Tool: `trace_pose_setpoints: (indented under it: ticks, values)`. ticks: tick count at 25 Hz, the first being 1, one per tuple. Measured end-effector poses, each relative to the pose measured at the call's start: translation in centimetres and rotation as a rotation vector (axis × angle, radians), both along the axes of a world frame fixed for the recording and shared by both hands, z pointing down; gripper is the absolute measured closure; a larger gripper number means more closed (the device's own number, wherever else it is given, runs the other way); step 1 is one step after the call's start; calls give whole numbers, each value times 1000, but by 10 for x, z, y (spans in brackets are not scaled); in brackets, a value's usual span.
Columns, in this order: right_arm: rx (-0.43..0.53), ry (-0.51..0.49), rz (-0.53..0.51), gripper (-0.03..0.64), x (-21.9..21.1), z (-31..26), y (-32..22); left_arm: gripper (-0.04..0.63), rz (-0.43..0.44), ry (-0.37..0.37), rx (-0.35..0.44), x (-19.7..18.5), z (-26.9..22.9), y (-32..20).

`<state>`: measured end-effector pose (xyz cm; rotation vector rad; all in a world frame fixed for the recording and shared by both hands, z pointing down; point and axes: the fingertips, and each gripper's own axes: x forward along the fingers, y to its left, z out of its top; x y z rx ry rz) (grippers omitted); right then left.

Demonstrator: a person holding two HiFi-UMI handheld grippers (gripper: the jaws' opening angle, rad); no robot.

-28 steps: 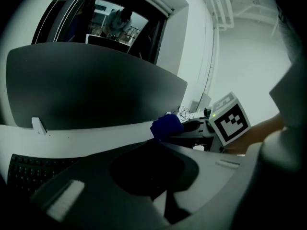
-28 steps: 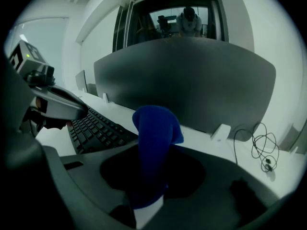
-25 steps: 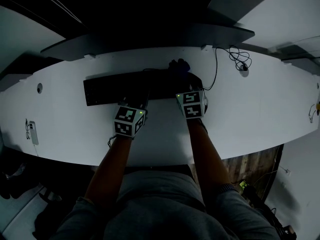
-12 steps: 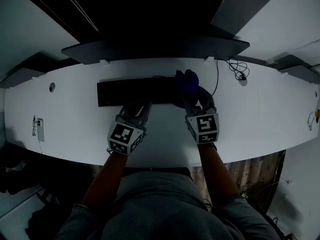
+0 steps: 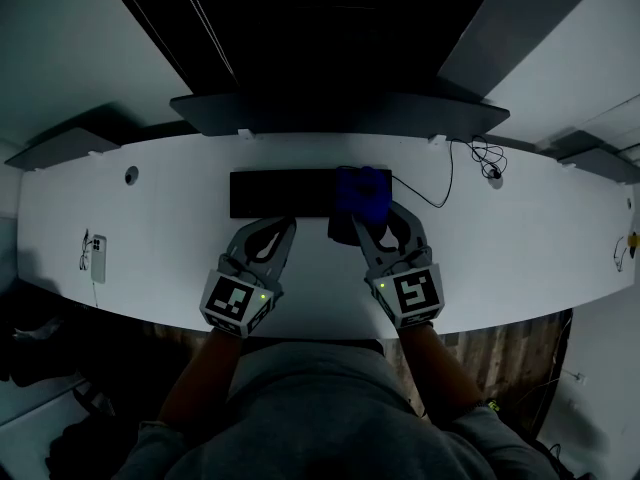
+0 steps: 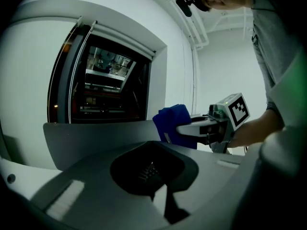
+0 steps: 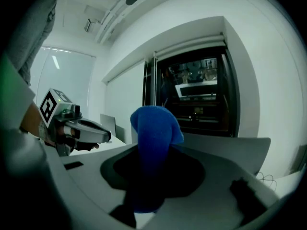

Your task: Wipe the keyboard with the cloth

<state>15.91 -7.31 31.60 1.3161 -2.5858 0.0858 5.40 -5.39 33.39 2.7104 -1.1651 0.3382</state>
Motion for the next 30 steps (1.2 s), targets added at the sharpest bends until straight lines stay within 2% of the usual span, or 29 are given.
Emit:
trace_pose_setpoints:
  ticks: [7, 18, 24, 30]
  values:
    - [3, 14, -8, 483, -75, -9, -11, 588, -11, 26, 5, -68, -1, -11]
    - [-43, 40, -7, 483, -177, 16, -34, 588, -38, 36, -29, -169, 38, -41]
    - [-116, 69, -13, 483, -219, 61, -42, 588, -64, 50, -95, -202, 74, -54]
    - [-189, 90, -19, 483, -250, 108, -48, 588, -81, 53, -147, -218, 111, -66]
